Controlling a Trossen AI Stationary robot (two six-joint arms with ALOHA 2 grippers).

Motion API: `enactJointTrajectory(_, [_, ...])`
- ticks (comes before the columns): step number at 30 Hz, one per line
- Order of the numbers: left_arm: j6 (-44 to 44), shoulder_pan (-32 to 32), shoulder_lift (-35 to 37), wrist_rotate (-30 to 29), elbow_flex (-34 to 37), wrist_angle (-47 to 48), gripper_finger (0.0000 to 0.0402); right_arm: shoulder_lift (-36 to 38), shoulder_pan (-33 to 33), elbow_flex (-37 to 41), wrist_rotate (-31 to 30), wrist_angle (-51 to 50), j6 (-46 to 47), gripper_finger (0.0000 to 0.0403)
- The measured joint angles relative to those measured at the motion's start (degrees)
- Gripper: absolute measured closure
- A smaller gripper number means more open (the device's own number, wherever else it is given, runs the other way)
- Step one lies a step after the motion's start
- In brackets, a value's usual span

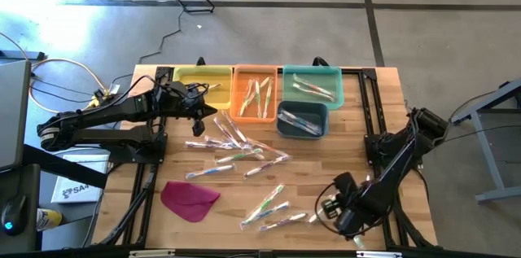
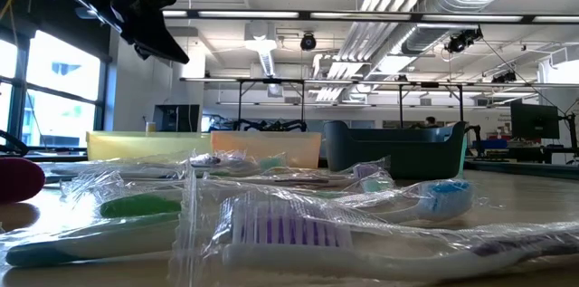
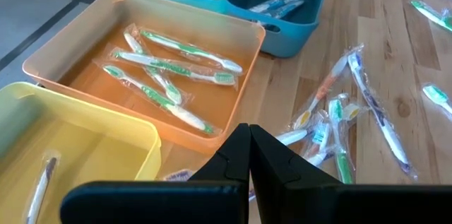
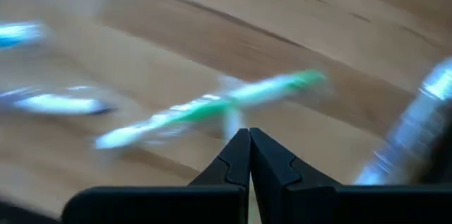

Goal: Pick & Place Toothbrushes
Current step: Put the violet toothbrush into the yellow bin

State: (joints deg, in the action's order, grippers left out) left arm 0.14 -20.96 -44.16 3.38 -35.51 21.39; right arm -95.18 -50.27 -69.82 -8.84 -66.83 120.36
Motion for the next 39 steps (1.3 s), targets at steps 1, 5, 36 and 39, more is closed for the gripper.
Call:
enactJointTrajectory(1, [0.0, 0.01, 0.01, 0.0, 0.0, -0.11, 0.0401, 0.0, -0.15, 0.0, 1.79, -1.17, 1.81, 0.0401])
enactJointTrajectory(5, [0.0, -0.01, 0.02, 0.0, 0.0, -0.42, 0.0401, -0.01, -1.1, 0.0, 6.91, -3.09, 7.45, 0.0401])
enactJointTrajectory(36, [0.0, 0.01, 0.02, -0.01, 0.0, -0.21, 0.0401, -0.02, -0.99, 16.8, 22.8, -0.99, 9.02, 0.0368])
enactJointTrajectory(39, [0.0, -0.01, 0.02, -0.02, 0.0, -0.2, 0.0401, -0.02, -0.99, 18.96, 22.68, 1.95, 10.28, 0.0381])
